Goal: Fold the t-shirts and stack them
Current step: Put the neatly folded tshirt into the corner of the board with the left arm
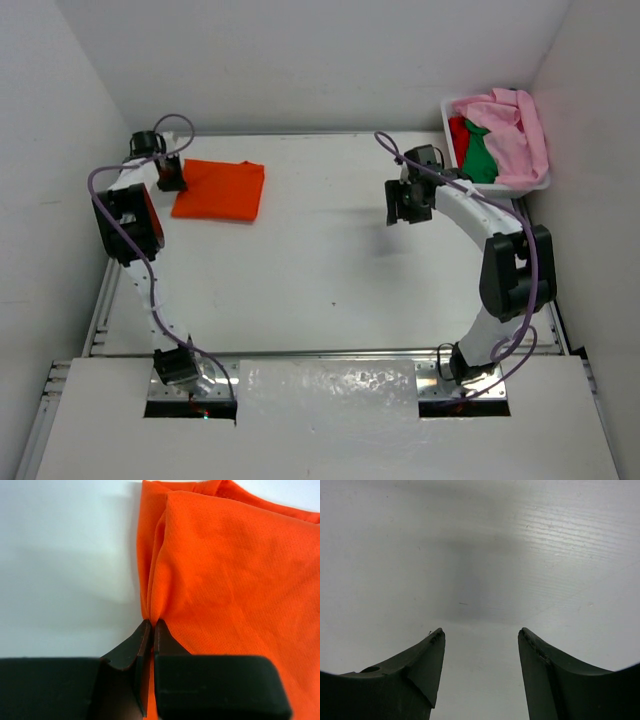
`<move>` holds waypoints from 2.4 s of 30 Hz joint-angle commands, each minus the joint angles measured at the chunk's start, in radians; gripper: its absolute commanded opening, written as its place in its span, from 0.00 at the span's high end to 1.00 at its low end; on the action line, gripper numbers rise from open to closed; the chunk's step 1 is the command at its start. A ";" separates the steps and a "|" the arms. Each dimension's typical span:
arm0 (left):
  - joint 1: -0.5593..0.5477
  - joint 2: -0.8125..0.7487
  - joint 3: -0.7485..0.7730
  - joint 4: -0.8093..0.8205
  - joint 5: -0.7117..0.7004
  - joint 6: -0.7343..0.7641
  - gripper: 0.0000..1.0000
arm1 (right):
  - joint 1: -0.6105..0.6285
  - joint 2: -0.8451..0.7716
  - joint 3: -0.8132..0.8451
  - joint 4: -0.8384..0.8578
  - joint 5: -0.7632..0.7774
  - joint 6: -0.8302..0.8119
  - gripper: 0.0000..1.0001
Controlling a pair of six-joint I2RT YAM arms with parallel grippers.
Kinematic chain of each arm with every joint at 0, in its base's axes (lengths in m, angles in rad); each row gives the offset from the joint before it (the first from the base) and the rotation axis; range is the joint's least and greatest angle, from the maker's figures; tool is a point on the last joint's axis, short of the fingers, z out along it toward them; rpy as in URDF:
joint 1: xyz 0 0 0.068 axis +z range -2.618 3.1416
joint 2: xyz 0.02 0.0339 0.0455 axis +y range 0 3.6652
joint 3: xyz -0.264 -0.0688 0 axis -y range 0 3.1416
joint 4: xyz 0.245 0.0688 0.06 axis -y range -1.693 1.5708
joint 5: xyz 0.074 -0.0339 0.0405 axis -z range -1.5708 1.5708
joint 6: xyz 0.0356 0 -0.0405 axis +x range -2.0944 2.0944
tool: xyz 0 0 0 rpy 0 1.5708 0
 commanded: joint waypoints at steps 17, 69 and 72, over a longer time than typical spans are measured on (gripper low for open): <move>0.147 0.334 0.548 0.225 -0.135 0.052 1.00 | -0.002 0.001 0.122 -0.121 0.072 -0.045 0.41; -0.035 0.031 0.346 0.257 -0.075 0.212 0.44 | -0.138 0.148 0.622 -0.302 -0.029 -0.010 0.39; -0.064 0.023 0.311 0.231 -0.032 0.155 0.45 | -0.195 0.176 0.700 -0.312 -0.031 -0.012 0.39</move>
